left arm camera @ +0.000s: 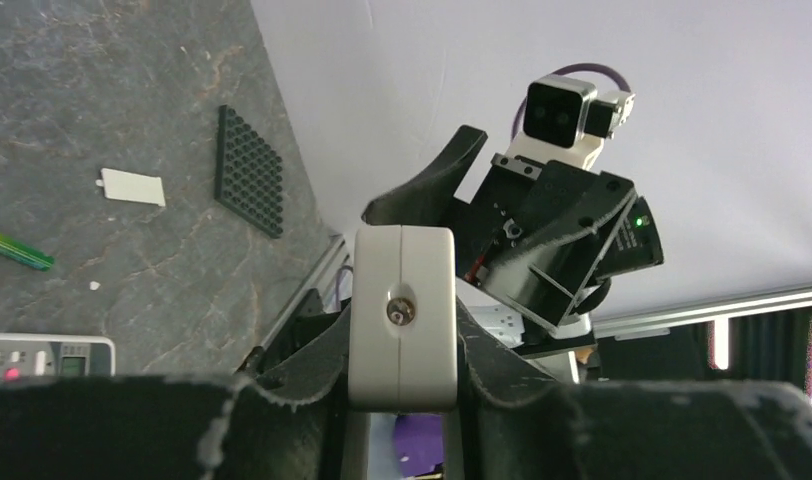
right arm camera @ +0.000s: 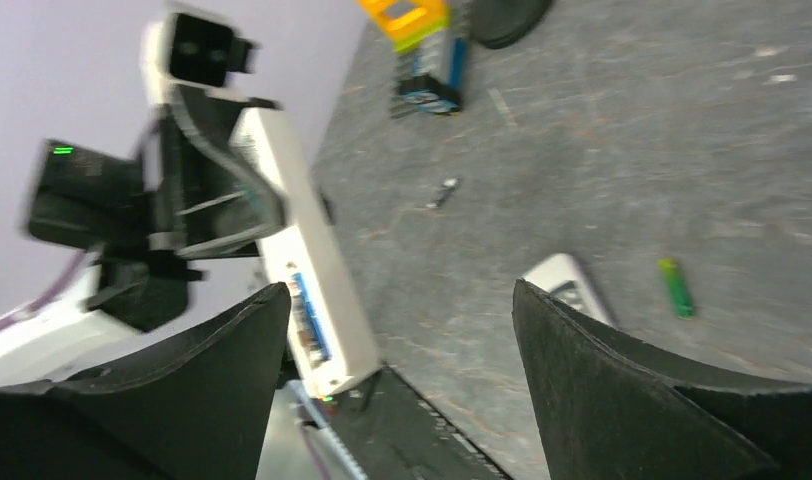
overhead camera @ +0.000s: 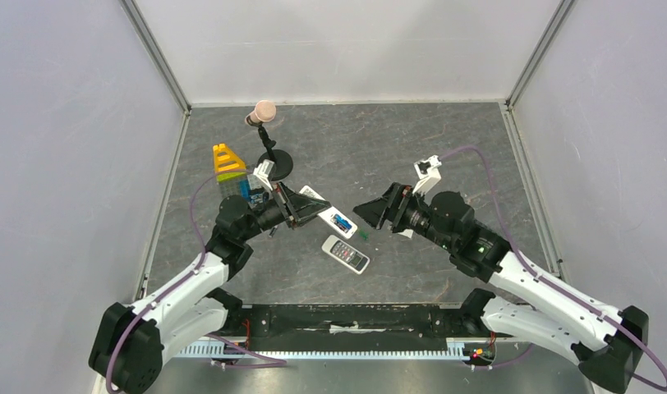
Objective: Load the batteries into the remote control
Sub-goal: Load the battery into the remote control, then pick up the battery cover at the center of the board.
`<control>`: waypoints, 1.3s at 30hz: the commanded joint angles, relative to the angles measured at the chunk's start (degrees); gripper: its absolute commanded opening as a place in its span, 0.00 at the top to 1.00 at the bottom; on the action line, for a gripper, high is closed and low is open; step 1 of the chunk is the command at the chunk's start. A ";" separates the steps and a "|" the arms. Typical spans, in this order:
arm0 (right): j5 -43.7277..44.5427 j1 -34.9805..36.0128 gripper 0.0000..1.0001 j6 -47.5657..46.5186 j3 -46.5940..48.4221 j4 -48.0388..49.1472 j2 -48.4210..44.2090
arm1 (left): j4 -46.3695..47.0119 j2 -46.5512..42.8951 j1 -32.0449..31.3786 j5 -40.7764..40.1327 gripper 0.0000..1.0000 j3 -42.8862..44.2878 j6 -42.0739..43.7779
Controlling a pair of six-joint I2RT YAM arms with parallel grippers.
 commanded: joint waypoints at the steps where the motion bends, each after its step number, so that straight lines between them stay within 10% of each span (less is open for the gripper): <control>1: 5.24 -2.73 0.16 -11.42 5.07 -11.47 -0.32 | -10.73 -3.15 0.75 1.76 0.98 5.22 12.60; 7: 14.55 -5.07 0.16 -28.69 9.24 -28.46 7.03 | -18.35 -4.71 1.78 0.79 0.98 6.60 16.49; 20: 6.49 -8.97 0.13 -55.80 8.72 -29.75 23.80 | -24.82 -3.07 4.54 -0.97 0.98 5.92 16.62; 39: -1.26 -19.69 0.20 -61.12 18.34 -32.61 46.85 | -19.33 2.66 5.82 2.84 0.98 6.05 13.61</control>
